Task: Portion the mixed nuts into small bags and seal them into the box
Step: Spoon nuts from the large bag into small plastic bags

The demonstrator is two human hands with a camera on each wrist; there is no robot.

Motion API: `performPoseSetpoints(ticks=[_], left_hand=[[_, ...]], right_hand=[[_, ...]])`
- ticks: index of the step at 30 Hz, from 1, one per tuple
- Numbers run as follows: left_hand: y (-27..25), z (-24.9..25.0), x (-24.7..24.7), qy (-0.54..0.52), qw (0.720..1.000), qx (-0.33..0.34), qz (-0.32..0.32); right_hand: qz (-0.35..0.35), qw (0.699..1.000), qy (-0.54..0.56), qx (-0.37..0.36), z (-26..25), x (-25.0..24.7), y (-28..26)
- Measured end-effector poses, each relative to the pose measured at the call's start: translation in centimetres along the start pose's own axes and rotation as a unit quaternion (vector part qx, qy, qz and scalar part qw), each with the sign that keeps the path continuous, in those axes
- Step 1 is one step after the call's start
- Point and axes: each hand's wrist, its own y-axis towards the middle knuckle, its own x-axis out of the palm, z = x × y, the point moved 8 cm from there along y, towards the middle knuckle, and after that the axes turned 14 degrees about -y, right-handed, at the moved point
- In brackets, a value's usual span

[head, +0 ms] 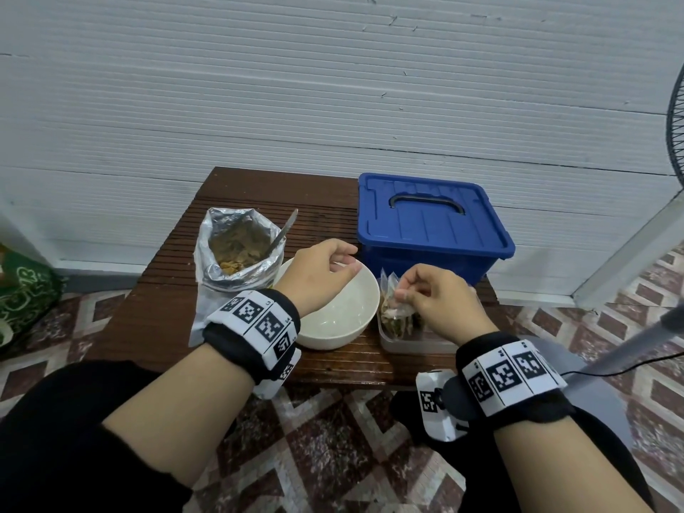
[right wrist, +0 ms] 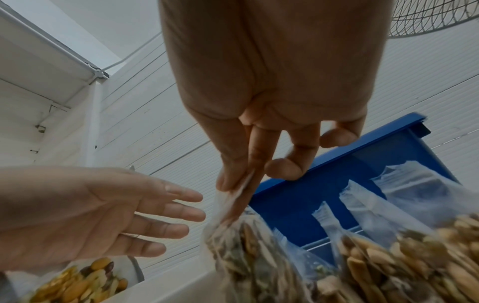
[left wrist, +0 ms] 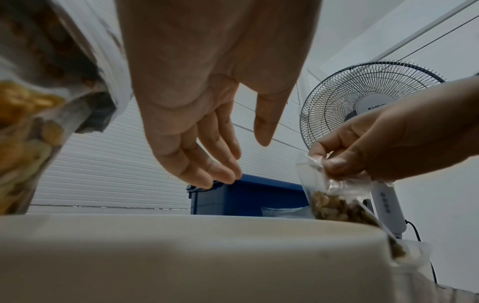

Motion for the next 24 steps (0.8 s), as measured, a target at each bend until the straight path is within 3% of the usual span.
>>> performPoseSetpoints(ticks=[5, 17, 21, 24], left_hand=[[-0.1, -0.1, 0.0, 0.007, 1.0, -0.011, -0.007], [-0.1, -1.6, 0.0, 0.084, 0.994, -0.055, -0.034], [0.0, -3.3, 0.8, 0.181, 0.977, -0.08, -0.083], [-0.2, -4.7, 1.6, 0.235, 0.957, -0.107, -0.131]], right_hand=[[-0.039, 0.999, -0.022, 0.013, 0.4, 1.5, 0.0], [-0.051, 0.99, -0.124, 0.032, 1.0, 2.4, 0.0], [-0.075, 0.981, -0.173, 0.053, 1.3, 3.6, 0.1], [-0.042, 0.982, -0.176, 0.054, 1.2, 3.1, 0.2]])
